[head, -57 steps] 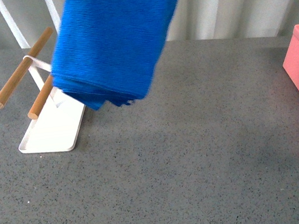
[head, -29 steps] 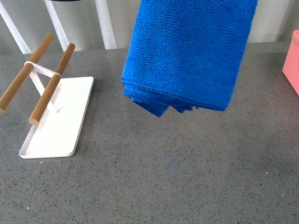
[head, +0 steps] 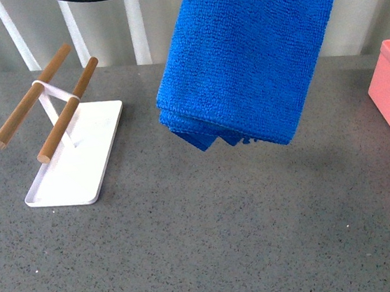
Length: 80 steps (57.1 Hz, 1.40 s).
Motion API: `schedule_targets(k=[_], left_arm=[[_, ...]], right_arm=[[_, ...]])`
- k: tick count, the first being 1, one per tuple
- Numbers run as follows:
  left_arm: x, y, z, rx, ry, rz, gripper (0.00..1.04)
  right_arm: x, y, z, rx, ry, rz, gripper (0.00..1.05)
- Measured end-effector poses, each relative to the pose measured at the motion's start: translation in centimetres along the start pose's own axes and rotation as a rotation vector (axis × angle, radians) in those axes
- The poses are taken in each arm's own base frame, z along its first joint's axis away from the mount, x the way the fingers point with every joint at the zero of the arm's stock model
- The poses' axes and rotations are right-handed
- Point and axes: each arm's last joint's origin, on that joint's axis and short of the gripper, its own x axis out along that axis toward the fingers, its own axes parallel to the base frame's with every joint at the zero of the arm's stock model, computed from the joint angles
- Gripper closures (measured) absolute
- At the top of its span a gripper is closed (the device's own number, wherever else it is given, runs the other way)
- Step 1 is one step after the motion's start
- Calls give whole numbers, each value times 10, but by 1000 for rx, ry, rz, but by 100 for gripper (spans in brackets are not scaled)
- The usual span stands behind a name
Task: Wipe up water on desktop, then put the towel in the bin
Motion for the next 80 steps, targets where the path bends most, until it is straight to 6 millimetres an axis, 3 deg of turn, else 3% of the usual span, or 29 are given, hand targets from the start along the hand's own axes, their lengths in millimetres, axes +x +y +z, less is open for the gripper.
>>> schedule_targets(k=[11,22,41,65,80], left_arm=[[0,0,0,0,0,0,100],[0,0,0,0,0,0,100],[0,0,0,0,0,0,100],[0,0,0,0,-1,1,100],[0,1,0,2,-5,11,100]], right_arm=[[47,-25,17,1,-153,255,7],[73,-30,35,47,-258,375,7],[119,-38,46,227,-281,381,7],[169,-28,66,385,-275,449,7],[187,-21,72,433,-218,471,10]])
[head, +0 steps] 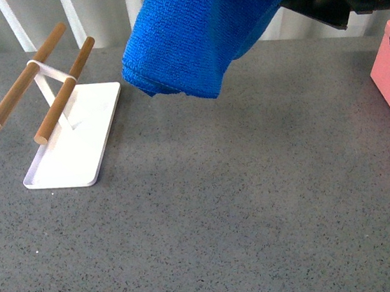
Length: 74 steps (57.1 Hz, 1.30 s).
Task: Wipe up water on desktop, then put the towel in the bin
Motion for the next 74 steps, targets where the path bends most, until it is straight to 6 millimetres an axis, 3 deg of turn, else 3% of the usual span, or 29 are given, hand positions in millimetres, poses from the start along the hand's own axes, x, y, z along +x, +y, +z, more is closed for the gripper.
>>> schedule_targets(k=[4,28,30,36,43,64,69,71,74], left_arm=[[0,0,0,0,0,1,100],[0,0,0,0,1,1,100],[0,0,0,-1,1,1,98],[0,0,0,0,2,-1,80],[0,0,-1,0,5,-8,55],[0,-1,-1,0,5,-10,6],[-8,0,-7,175,-242,297,18],[-12,1,-7,196,-275,341,21],[-34,8,-17,279,-387,564,31]], right_arm=[[3,1,-1,27,20,6,24],[6,3,-3,28,29,28,80],[5,3,-4,30,30,26,85],[3,3,-6,38,37,15,100],[0,4,-6,46,41,4,101],[-7,4,-4,42,34,-8,101],[-8,4,-5,43,41,-14,101],[-8,3,-6,42,43,-15,101],[-8,3,-7,46,50,-18,101]])
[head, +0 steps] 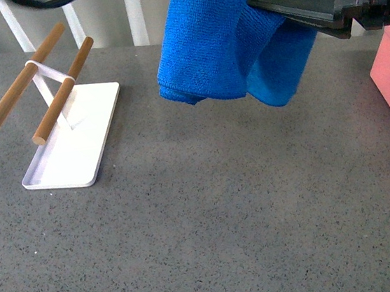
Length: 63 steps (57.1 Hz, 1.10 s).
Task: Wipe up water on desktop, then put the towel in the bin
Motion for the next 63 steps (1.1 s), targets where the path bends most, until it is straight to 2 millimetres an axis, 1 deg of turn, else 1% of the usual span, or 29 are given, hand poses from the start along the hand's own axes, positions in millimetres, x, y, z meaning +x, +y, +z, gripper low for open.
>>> schedule_targets(k=[2,4,6,9,10,15,19,25,32,37,59,63], left_arm=[[-14,15,-1,32,-41,119,38],[-27,28,-2,58,-59,173,45],[-41,41,-5,79,-68,202,53],[-58,55,-12,100,-59,216,65],[-65,60,-17,109,-49,220,70],[-87,74,-30,125,-24,209,90],[-99,80,-34,127,-24,202,101],[-113,88,-38,132,-29,206,101],[-135,99,-46,134,-29,211,101],[-145,103,-49,134,-29,213,101],[-179,113,-60,134,-27,213,101],[-184,118,-60,134,-25,194,101]], right_arm=[[-1,-1,-1,4,2,-6,101],[-2,-2,-1,2,1,-11,101],[-3,-2,-1,2,1,-15,101],[-4,-3,0,-1,0,-20,101],[-4,-3,0,-3,1,-20,101],[-5,-1,-2,-7,7,-15,101],[-7,-1,-2,-8,10,-22,101],[-11,-2,-2,-11,4,-29,101],[-16,-1,2,-16,-2,-39,101],[-17,0,3,-22,2,-40,101],[-21,0,5,-31,-5,-51,101],[-21,0,5,-31,-3,-51,101]])
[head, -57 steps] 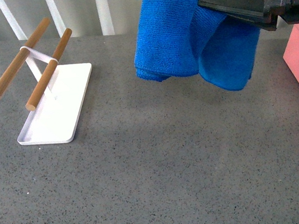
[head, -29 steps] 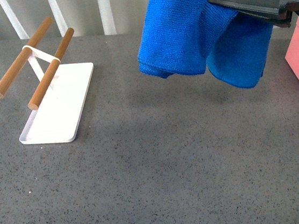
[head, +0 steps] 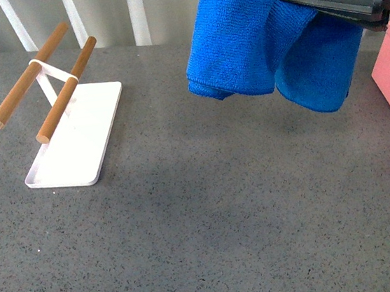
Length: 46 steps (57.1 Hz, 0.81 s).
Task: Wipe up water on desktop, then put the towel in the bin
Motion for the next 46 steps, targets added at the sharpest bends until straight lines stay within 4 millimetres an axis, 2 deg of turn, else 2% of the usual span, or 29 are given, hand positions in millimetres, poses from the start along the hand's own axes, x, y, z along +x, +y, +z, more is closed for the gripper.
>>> schedule_targets(k=[10,46], left_arm=[[-8,5,-9,0,-7,24,101],[-36,5,0,0,-37,21,101]], right_arm=[[1,1,-1,-2,4,1,101],[2,0,-6,-6,44,-15,101]])
